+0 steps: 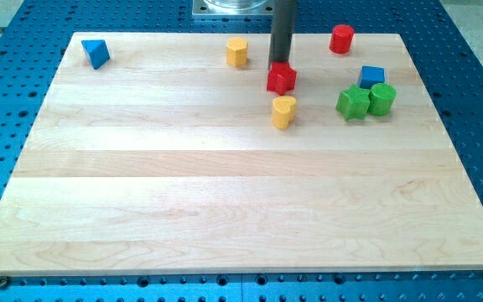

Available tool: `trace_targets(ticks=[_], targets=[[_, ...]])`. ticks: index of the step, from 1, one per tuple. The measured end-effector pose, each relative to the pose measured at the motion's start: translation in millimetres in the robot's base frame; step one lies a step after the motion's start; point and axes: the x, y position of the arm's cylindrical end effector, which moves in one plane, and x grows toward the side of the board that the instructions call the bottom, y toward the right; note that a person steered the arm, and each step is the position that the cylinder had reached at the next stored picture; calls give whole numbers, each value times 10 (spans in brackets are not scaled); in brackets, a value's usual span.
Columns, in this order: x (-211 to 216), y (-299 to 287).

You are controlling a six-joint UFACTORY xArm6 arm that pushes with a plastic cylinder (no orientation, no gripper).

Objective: Push the green star to the bottom of the heart

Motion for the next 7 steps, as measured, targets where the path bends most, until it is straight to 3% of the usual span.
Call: trace_targets(ticks=[1, 3, 4, 5, 6, 7], targets=[[109, -66], [-371, 1346], [-233, 1918], [292, 1657], [590, 1036], [1151, 1156]])
